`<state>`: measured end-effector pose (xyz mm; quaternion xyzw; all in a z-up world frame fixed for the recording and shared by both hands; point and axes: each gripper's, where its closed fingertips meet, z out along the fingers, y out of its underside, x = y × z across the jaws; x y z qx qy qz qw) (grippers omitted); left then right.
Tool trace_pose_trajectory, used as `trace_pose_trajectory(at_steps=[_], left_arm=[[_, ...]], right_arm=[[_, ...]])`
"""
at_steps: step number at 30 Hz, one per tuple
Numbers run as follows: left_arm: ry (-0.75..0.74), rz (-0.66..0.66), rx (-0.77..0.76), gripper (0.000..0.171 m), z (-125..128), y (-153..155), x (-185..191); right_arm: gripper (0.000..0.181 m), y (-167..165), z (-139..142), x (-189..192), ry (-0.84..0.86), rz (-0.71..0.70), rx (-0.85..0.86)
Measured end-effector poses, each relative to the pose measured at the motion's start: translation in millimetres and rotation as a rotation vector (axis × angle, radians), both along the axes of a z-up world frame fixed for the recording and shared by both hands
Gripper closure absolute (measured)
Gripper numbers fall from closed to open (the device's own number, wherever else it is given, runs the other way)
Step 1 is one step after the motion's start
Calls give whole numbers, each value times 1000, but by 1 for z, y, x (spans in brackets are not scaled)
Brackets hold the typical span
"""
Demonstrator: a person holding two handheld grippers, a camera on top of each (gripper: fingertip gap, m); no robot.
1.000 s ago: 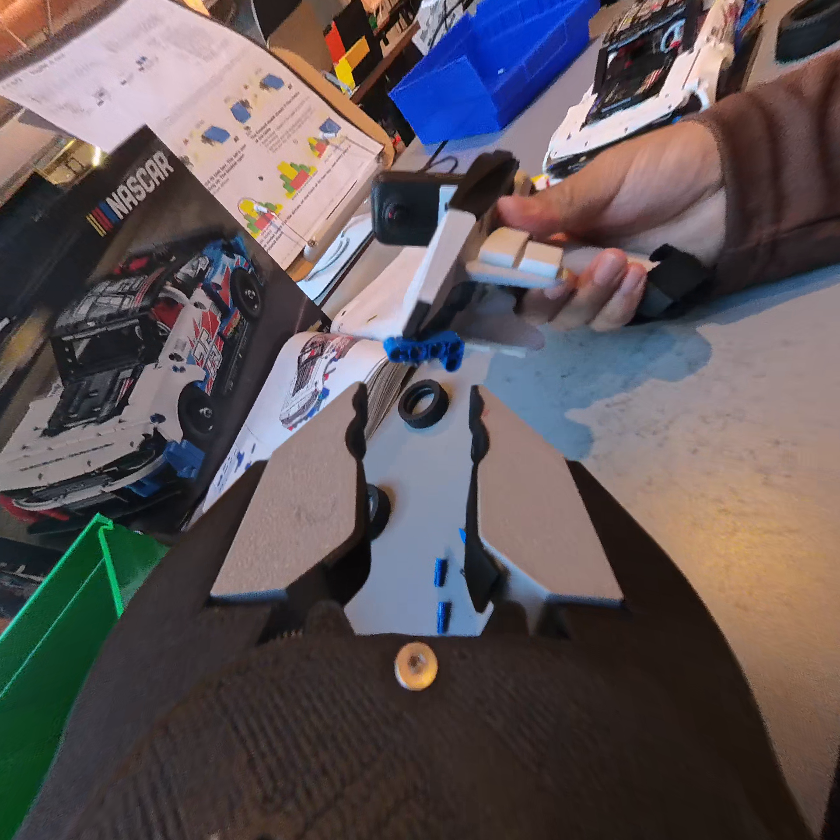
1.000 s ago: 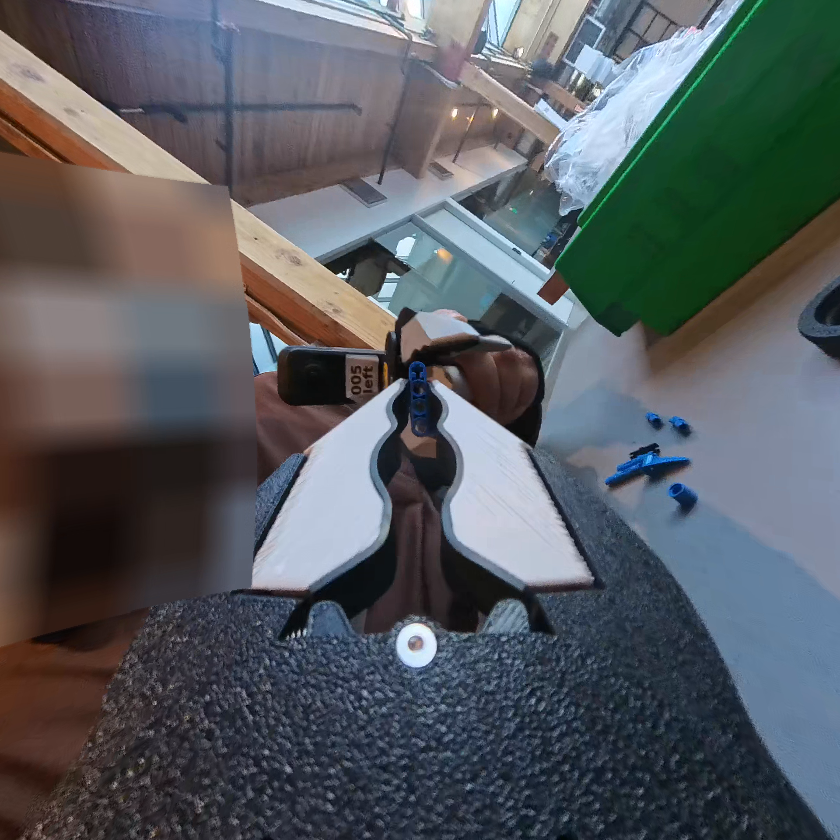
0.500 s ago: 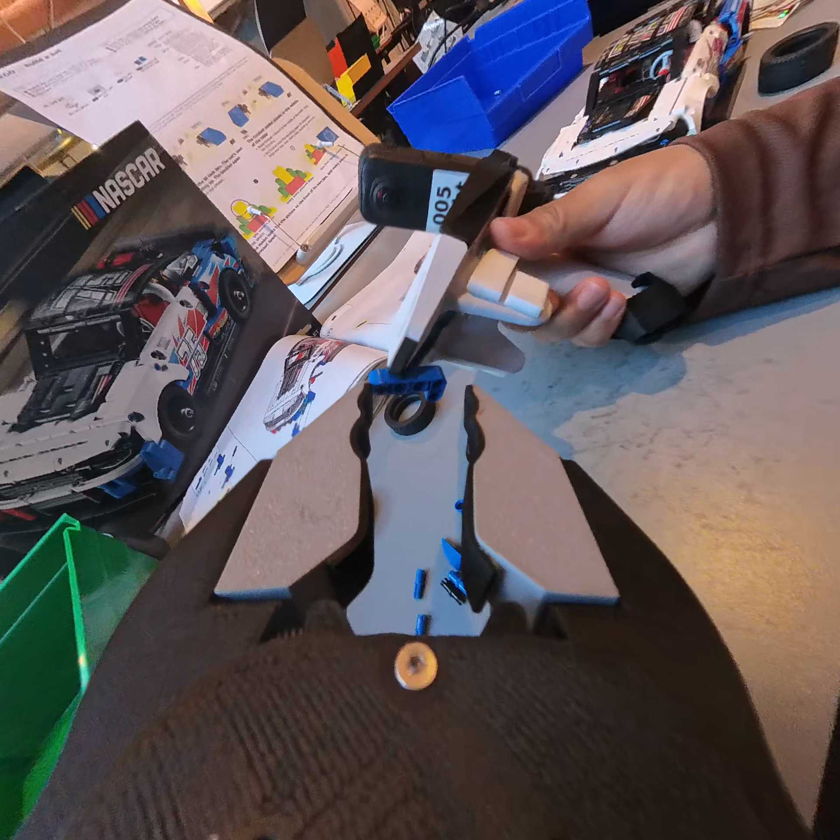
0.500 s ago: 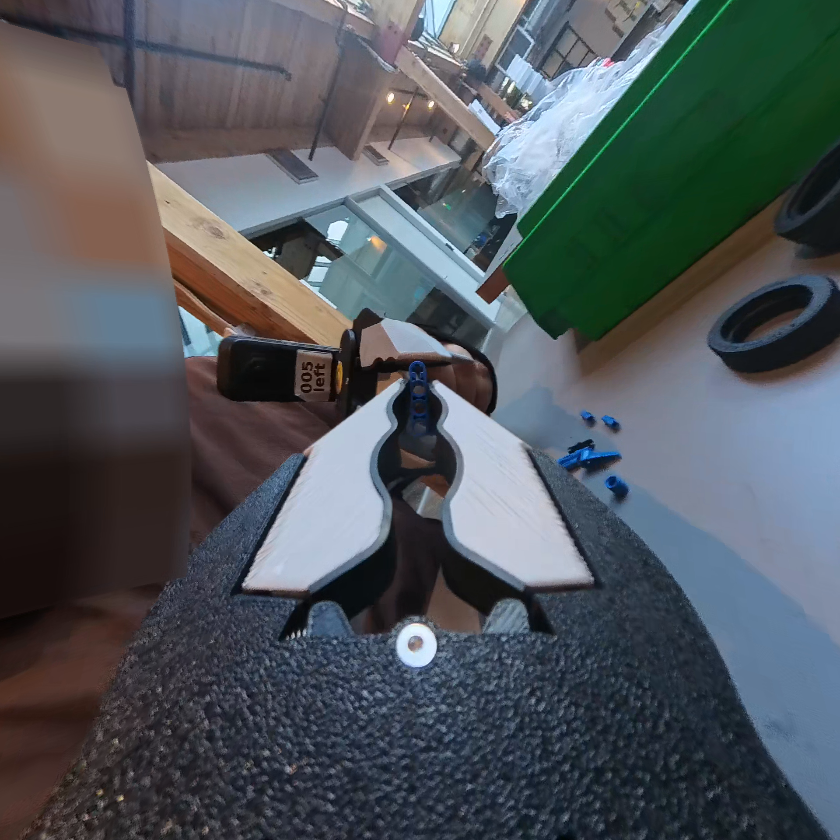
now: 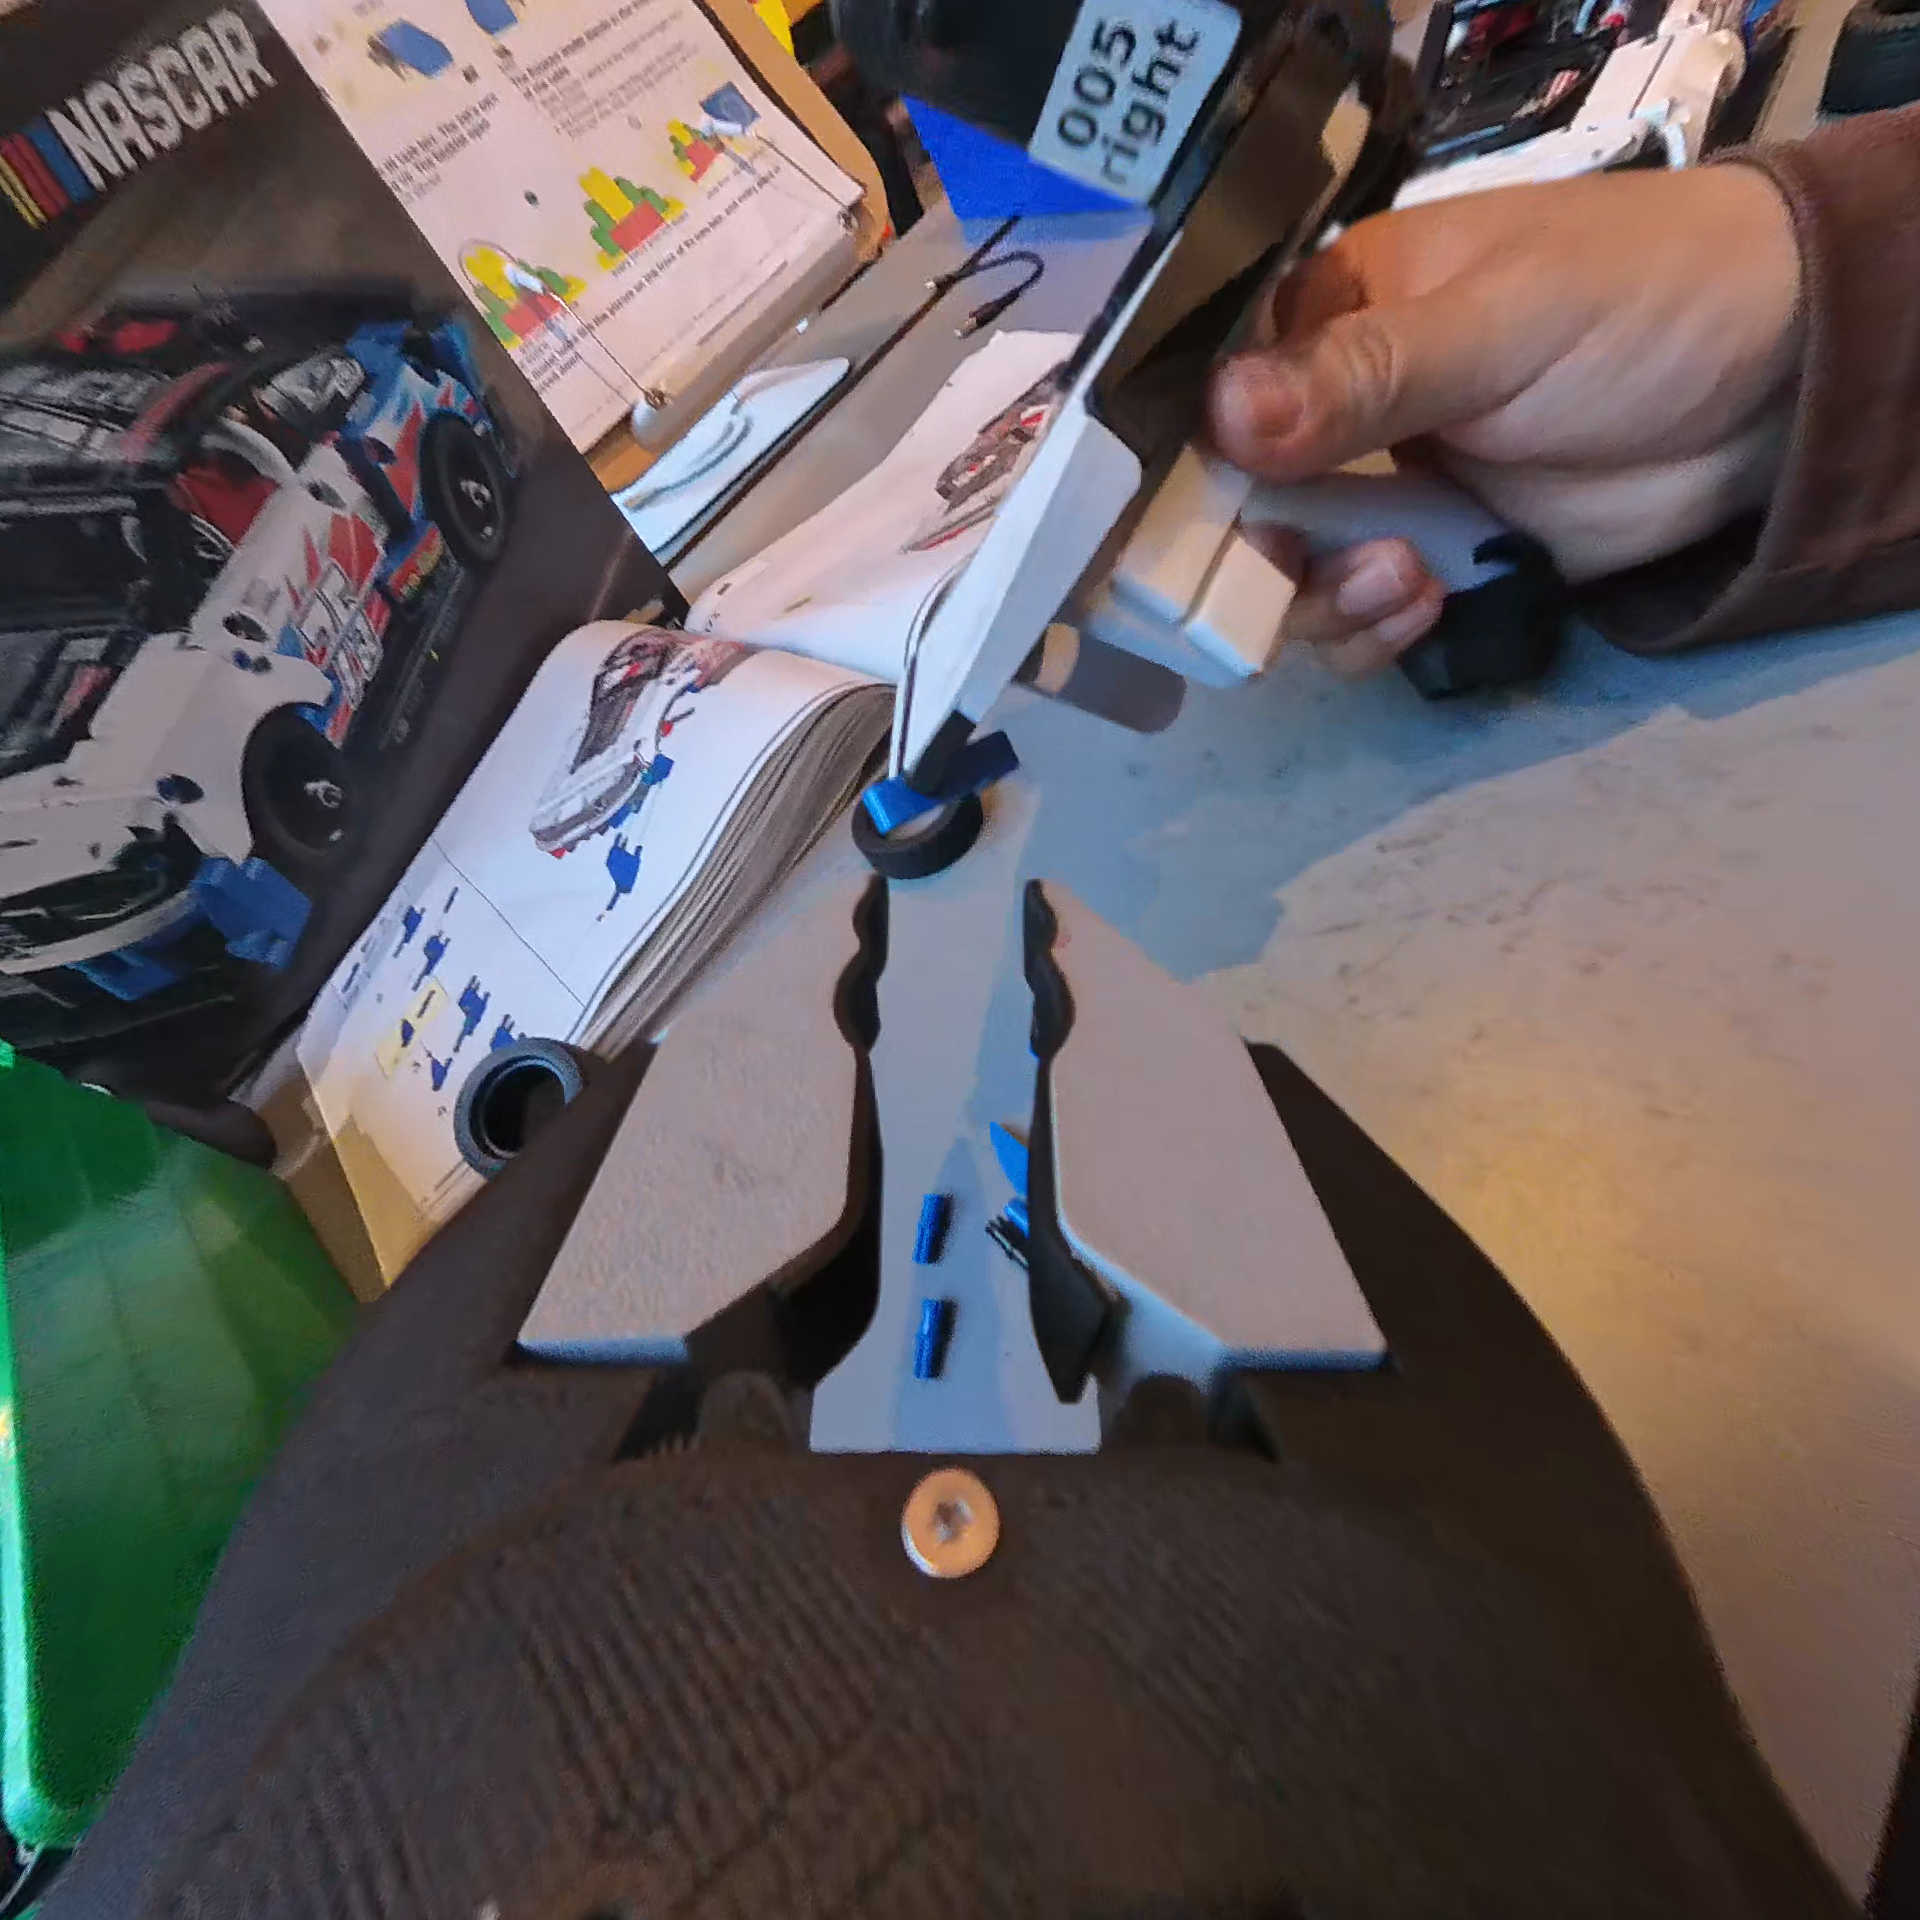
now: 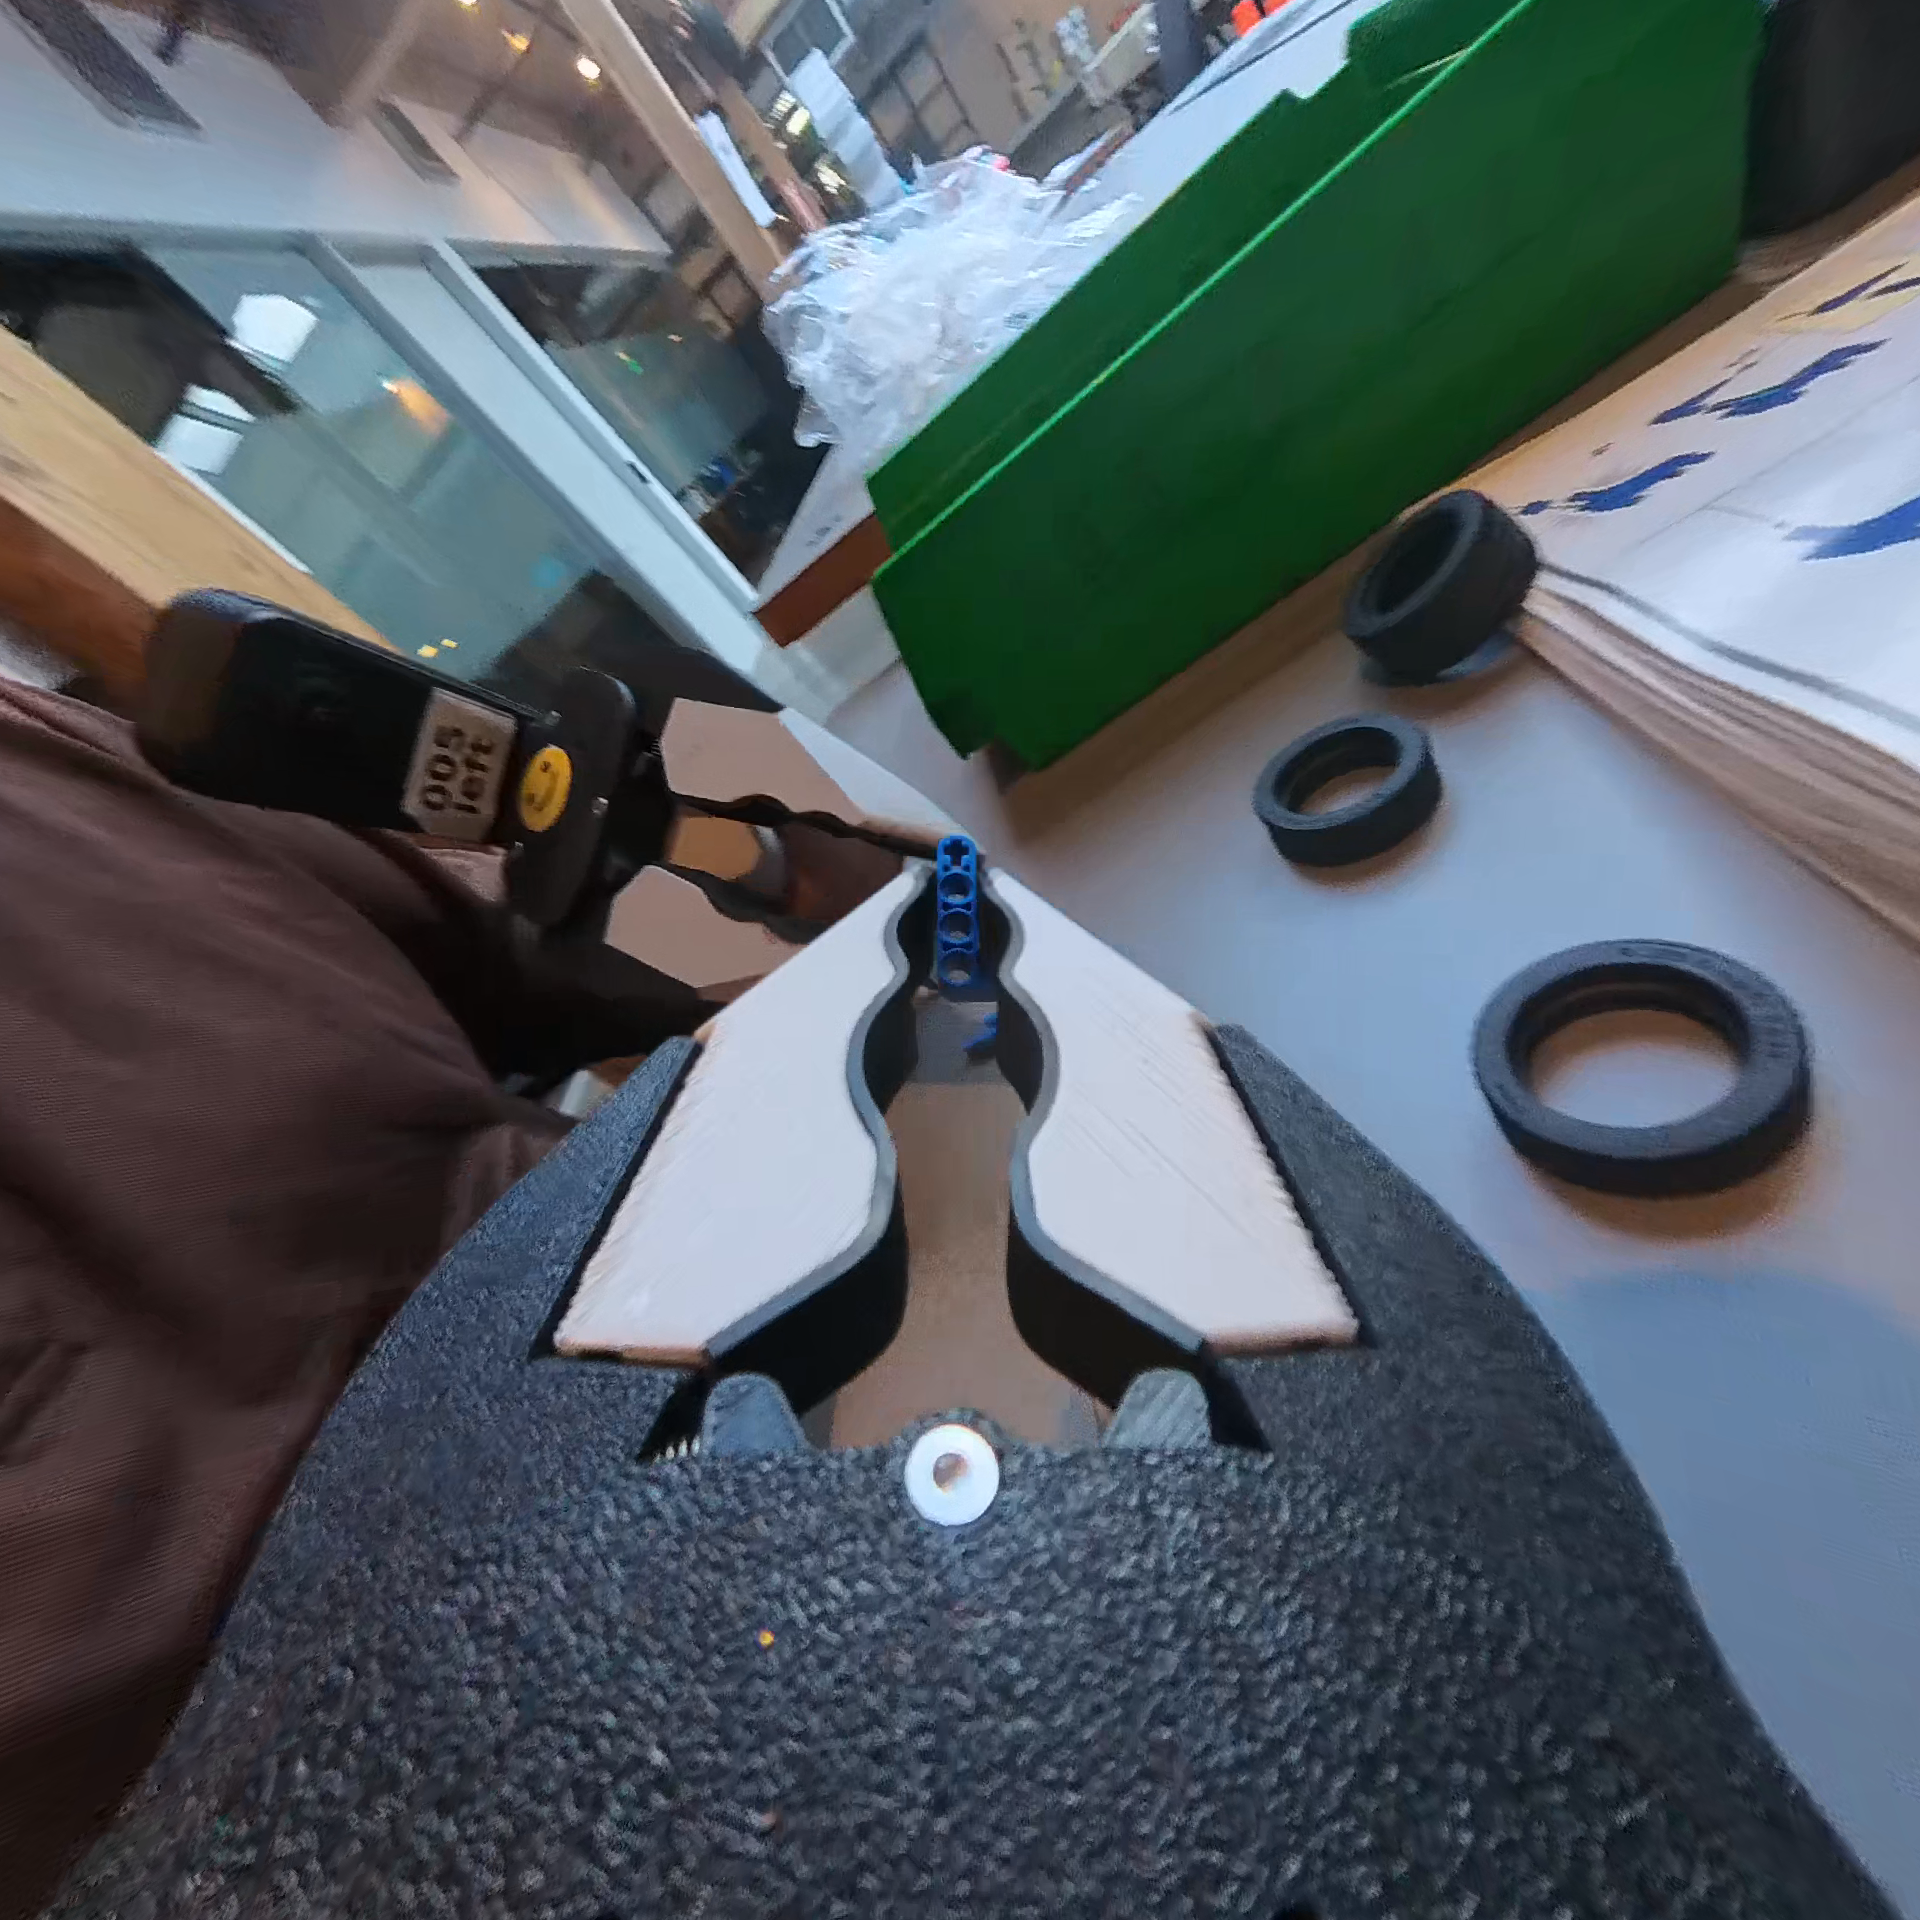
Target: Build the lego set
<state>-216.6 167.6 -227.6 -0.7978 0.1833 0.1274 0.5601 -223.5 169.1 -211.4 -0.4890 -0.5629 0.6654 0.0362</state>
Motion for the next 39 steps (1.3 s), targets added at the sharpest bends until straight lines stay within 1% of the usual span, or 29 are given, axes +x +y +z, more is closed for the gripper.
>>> trace_pose_trajectory(at_steps=[3, 6, 9, 10, 12, 15, 19, 22, 28, 31, 37, 39], left_arm=[[21, -2, -23, 149, -4, -4, 0], [43, 2, -22, 149, -9, -10, -1], [26, 13, -14, 149, -15, -15, -2], [34, 30, -1, 151, -12, -16, -4], [40, 26, 27, 155, -9, -16, -3], [52, 33, 19, 155, -10, -15, -5], [70, 25, 32, 157, -9, -16, -3], [49, 27, 18, 158, -10, -15, -4], [35, 30, 27, 159, -8, -15, -6], [62, 32, 32, 159, -8, -16, -5], [107, 45, 40, 159, -8, -16, -4], [109, 47, 44, 161, -8, -16, -4]], right_arm=[[174, 10, -6, -1, 8, -63, 141], [174, 15, -19, 2, -2, -113, 338], [174, 20, -38, 11, -72, -178, 512], [174, 21, -43, 15, -98, -199, 557], [174, 22, -56, 23, -161, -226, 646], [174, 22, -71, 32, -234, -257, 750], [174, 21, -83, 38, -309, -275, 803], [173, 18, -85, 36, -308, -283, 788], [152, 9, -78, 42, -308, -276, 733], [151, 7, -65, 49, -250, -292, 719], [149, 38, -56, 65, -137, -448, 787], [149, 47, -49, 67, -99, -495, 802]])
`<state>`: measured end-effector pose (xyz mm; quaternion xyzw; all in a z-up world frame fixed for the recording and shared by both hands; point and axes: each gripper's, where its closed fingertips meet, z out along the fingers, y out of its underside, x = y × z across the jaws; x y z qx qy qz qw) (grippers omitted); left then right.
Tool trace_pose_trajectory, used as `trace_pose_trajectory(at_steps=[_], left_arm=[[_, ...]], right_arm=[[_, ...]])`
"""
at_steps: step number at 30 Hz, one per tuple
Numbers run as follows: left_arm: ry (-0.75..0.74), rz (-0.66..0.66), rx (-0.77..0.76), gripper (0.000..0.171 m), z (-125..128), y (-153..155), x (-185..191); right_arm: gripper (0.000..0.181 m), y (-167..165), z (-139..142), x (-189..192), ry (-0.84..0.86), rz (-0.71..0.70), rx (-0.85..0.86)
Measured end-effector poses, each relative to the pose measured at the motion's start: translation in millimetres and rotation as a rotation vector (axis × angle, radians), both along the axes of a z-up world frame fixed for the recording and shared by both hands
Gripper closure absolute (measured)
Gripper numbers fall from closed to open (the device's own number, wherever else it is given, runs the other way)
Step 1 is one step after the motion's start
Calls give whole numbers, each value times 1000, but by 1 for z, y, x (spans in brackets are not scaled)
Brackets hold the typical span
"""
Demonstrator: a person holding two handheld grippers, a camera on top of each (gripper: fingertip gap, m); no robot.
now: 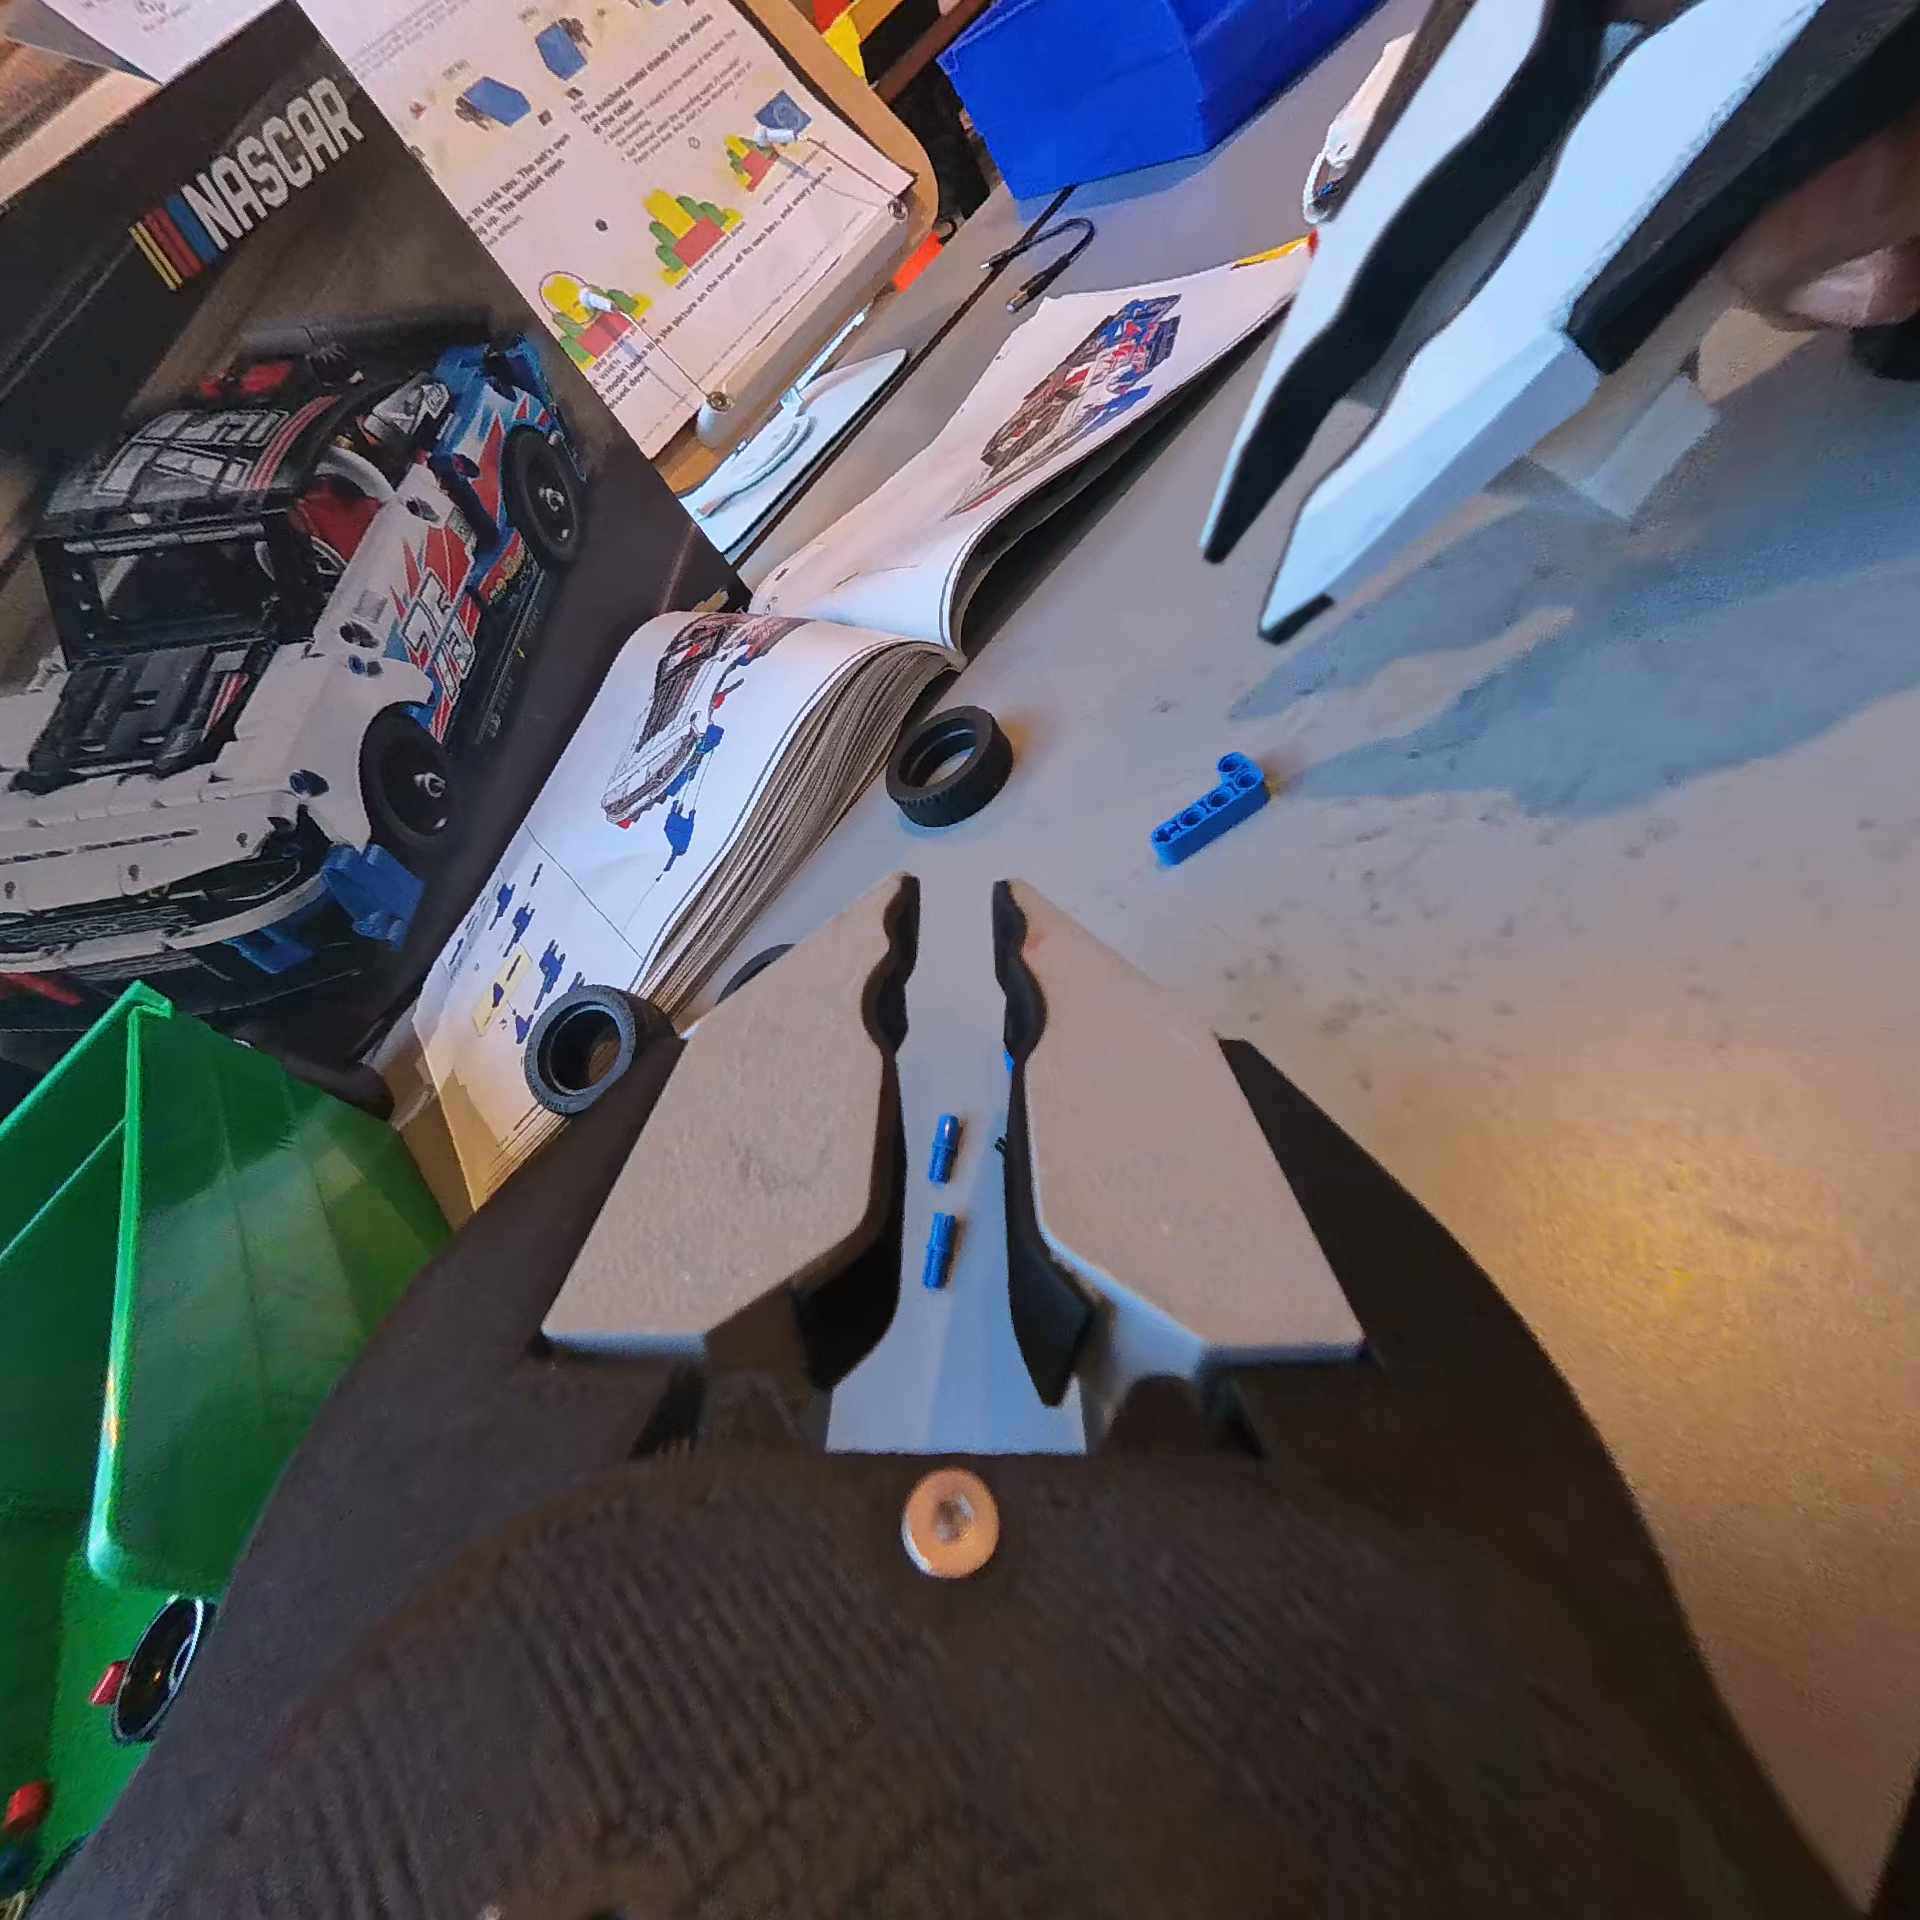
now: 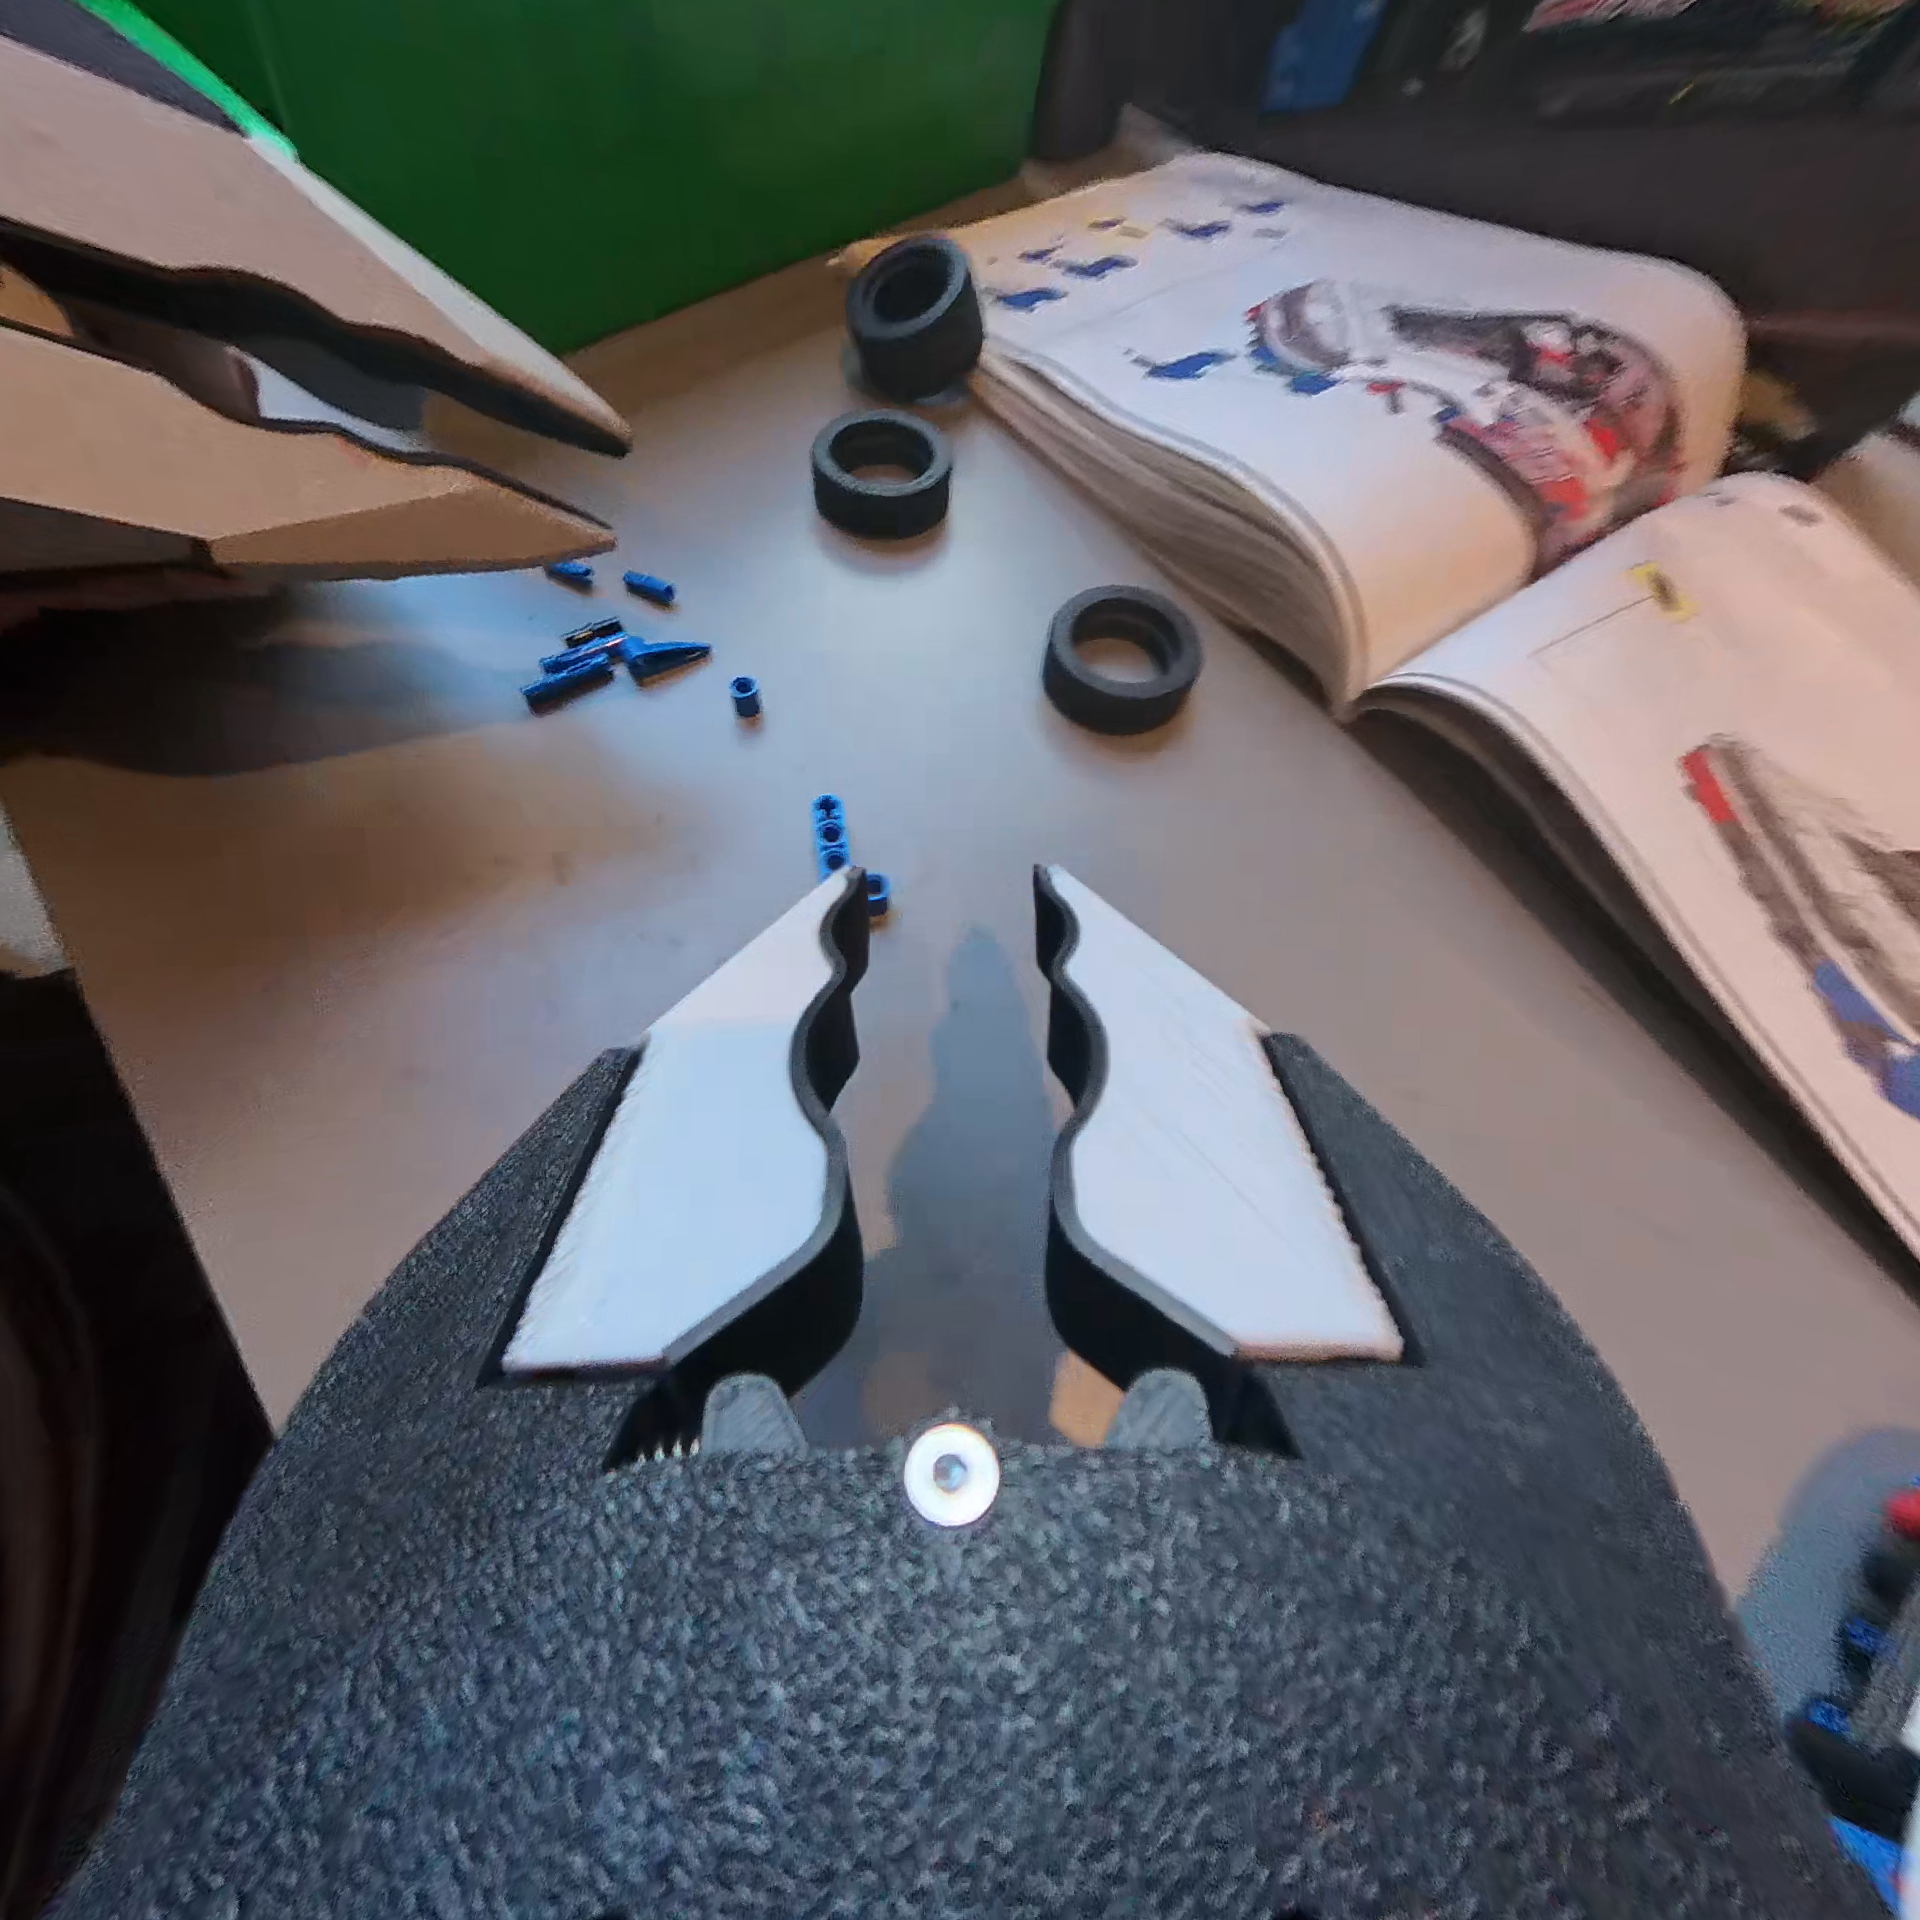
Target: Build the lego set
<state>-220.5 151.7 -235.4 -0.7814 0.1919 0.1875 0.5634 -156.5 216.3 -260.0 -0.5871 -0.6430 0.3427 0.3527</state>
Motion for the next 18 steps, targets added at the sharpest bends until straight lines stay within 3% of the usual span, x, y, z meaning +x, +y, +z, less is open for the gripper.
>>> trace_pose_trajectory(at_steps=[6, 18], left_arm=[[27, 10, -6, 164, -2, 1, 0], [41, 22, -18, 169, -4, 3, -3]], right_arm=[[148, 16, 3, 0, 42, -50, 56], [143, 12, -2, -1, 15, -17, 52]])
